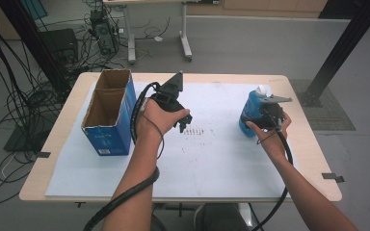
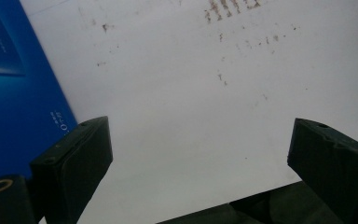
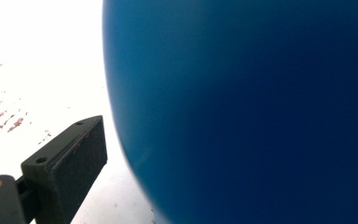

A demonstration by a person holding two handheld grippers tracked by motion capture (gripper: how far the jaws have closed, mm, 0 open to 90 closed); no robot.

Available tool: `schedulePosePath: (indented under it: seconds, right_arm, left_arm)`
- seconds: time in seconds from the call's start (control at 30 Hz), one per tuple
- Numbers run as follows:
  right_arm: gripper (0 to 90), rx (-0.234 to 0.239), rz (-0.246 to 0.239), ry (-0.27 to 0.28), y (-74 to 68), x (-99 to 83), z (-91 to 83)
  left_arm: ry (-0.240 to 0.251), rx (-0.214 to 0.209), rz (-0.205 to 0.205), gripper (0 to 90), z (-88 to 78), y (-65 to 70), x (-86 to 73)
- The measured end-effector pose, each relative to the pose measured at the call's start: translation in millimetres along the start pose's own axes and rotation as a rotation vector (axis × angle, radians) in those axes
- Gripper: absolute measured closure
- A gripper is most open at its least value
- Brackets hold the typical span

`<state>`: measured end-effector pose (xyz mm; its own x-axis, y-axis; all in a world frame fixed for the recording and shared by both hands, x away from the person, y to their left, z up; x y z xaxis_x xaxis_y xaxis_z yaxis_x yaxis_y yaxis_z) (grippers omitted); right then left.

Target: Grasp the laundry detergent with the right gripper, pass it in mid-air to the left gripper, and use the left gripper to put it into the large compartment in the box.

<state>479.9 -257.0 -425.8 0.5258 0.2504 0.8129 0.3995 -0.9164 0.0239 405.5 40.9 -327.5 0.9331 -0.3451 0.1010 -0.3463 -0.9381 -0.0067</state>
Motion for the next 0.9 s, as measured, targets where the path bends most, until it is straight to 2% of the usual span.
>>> schedulePosePath:
  seconds: [0.9]
  right_arm:
    - [7.5, -0.002, 0.002, -0.006, -0.7, -0.3, 1.5]
  left_arm:
    - [0.001, -0.001, 0.001, 7.0, -0.7, -1.1, -0.5]
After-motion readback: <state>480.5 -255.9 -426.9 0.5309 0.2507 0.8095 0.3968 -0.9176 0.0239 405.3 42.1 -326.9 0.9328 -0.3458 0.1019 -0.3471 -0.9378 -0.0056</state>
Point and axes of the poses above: each handheld gripper's, and its own axes: z roughly forward along the jaws, x roughly out of its top, y roughly to its right, the point moved 7 cm from there along z, roughly forward along the jaws, and after that the axes turned 1 degree about z, right-handed, at the moved point
